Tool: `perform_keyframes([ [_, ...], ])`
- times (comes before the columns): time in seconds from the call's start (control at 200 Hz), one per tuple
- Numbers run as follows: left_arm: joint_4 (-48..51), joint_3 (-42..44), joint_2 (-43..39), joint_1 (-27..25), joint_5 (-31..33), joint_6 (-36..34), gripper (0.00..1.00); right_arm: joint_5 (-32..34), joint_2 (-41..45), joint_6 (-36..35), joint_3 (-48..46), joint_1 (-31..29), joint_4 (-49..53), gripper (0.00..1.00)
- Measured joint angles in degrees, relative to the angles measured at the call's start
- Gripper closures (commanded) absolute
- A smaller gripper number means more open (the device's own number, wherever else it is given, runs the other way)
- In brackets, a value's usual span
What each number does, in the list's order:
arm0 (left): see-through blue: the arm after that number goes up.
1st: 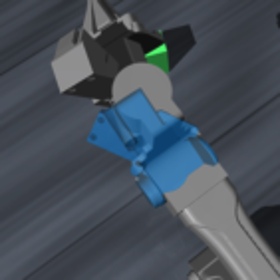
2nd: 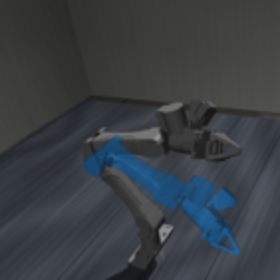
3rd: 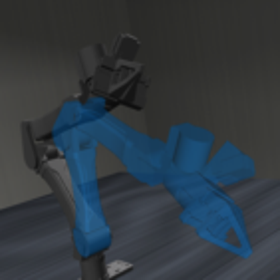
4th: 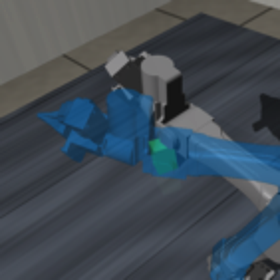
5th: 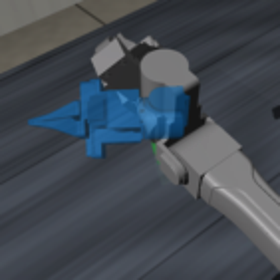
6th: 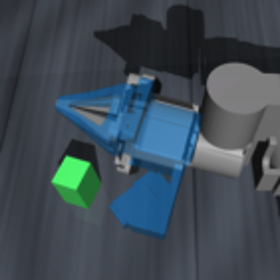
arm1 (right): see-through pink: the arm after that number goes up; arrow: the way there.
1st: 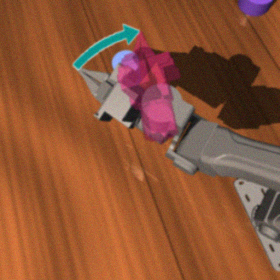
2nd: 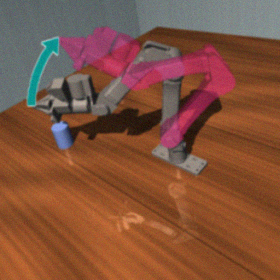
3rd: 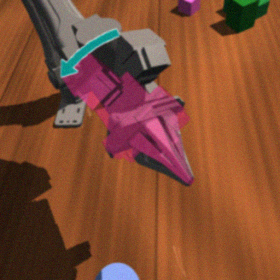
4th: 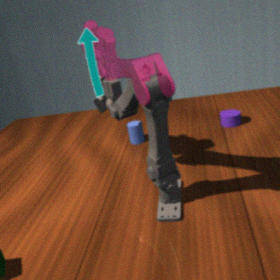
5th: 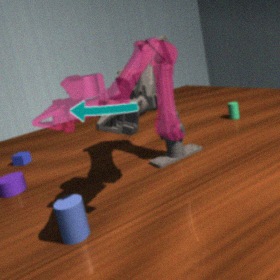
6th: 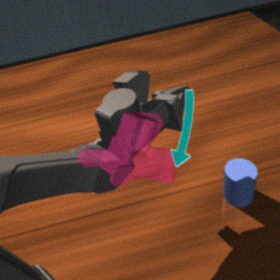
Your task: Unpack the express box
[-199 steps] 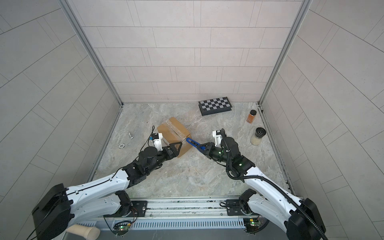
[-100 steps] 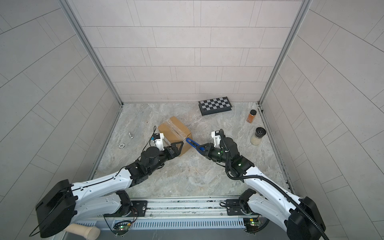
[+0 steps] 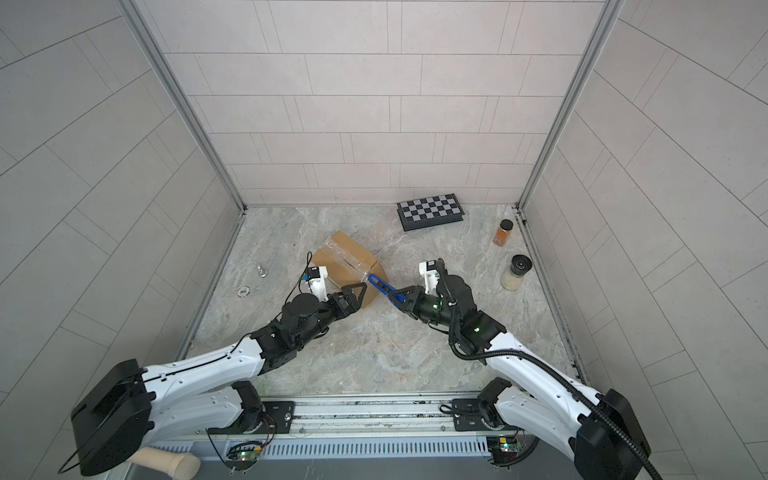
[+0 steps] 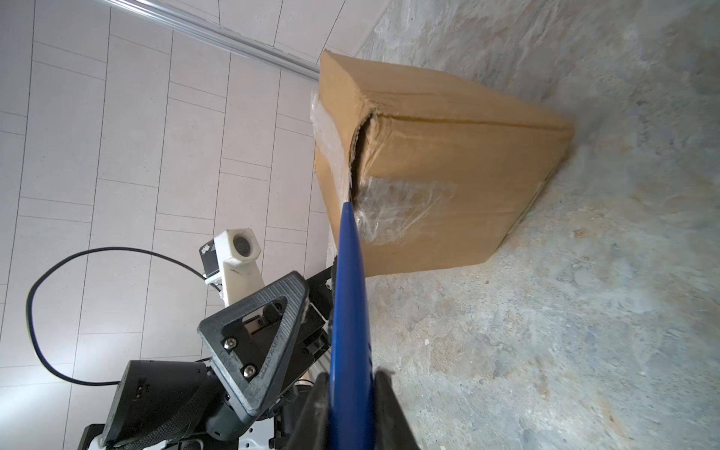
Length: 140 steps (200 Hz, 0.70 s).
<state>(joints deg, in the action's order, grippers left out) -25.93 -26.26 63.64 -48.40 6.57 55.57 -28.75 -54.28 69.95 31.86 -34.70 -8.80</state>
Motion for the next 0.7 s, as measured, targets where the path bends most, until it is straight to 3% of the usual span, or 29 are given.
perform_keyframes([
  [0.436,2.3,0.0,-1.6,0.0,0.6,0.0,0.0,3.4,-1.2,-9.6,1.4,-3.3,5.0,1.0],
  [0.701,2.3,0.0,-3.7,1.1,0.8,0.0,0.0,3.0,-0.1,-9.7,2.3,-2.9,7.8,1.0],
])
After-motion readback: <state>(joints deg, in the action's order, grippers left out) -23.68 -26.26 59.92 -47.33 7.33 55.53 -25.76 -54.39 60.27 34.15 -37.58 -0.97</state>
